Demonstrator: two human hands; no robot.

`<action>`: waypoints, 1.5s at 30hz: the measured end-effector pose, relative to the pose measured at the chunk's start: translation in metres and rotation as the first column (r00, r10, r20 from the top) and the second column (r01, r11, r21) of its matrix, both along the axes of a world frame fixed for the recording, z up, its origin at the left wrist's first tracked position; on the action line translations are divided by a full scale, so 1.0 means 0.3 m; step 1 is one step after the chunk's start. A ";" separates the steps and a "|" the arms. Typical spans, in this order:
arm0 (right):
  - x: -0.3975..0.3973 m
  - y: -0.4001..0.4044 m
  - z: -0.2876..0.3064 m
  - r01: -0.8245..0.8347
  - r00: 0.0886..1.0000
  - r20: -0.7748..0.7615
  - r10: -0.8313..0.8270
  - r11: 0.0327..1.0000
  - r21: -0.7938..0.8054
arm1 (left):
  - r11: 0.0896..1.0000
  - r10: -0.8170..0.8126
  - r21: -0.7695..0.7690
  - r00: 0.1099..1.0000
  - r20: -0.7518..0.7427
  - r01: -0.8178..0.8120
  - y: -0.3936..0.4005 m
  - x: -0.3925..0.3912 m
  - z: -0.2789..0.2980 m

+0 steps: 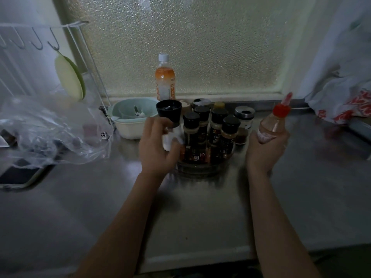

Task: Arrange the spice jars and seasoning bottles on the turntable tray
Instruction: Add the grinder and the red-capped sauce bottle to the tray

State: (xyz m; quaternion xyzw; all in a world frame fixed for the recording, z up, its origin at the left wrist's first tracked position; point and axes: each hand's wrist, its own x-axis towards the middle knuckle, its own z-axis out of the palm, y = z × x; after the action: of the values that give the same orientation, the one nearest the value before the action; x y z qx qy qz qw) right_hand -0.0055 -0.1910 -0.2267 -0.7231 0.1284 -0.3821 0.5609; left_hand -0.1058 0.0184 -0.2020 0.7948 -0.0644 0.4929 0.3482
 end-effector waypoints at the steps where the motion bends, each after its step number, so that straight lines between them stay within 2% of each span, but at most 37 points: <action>1: -0.012 0.004 0.015 -0.004 0.998 0.058 0.003 1.000 0.025 | 0.991 -0.041 0.123 0.998 -0.051 0.047 -0.007 -0.004 0.005; 3: -0.046 0.018 0.044 -0.020 0.983 0.183 0.013 0.999 0.039 | 0.933 -0.079 0.326 0.972 -0.220 0.150 -0.027 0.000 0.010; 5: -0.096 0.046 0.074 -0.063 0.957 0.286 0.047 0.997 0.045 | 0.870 -0.062 0.433 0.923 -0.381 0.238 -0.043 0.016 0.004; 9: -0.170 0.099 0.094 -0.213 0.913 0.358 0.196 0.977 0.007 | 0.841 0.022 0.465 0.842 -0.538 0.275 -0.050 0.042 -0.010; 15: -0.189 0.132 0.073 -0.384 0.858 0.309 0.410 0.912 -0.145 | 0.805 0.082 0.450 0.679 -0.729 0.386 -0.071 0.073 -0.002; 19: -0.177 0.137 0.066 -0.375 0.867 0.266 0.421 0.903 -0.207 | 0.838 0.063 0.433 0.729 -0.681 0.332 -0.076 0.055 0.005; 25: -0.165 0.131 0.068 -0.342 0.891 0.295 0.347 0.937 -0.070 | 0.897 0.059 0.384 0.802 -0.594 0.219 -0.077 0.037 0.011; 30: -0.159 0.125 0.066 -0.319 0.898 0.326 0.296 0.948 0.018 | 0.904 0.064 0.382 0.822 -0.567 0.193 -0.101 0.042 -0.007; 36: -0.165 0.111 0.072 -0.224 0.895 0.404 0.188 0.974 0.042 | 0.970 -0.126 0.112 0.839 -0.529 0.217 -0.137 0.043 0.000; 42: -0.152 0.121 0.062 -0.233 0.932 0.283 0.228 0.972 -0.016 | 0.959 -0.258 -0.049 0.783 -0.566 0.281 -0.153 0.050 -0.002; 45: -0.145 0.120 0.058 -0.242 0.943 0.236 0.234 0.970 0.003 | 0.945 -0.318 -0.131 0.751 -0.579 0.299 -0.154 0.054 -0.003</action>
State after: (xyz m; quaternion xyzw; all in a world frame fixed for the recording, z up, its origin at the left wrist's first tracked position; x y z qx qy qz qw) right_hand -0.0488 -0.1550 -0.2094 -0.6743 -0.0205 -0.3919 0.6256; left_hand -0.0895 -0.0277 -0.2029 0.8815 -0.0749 0.1566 0.4392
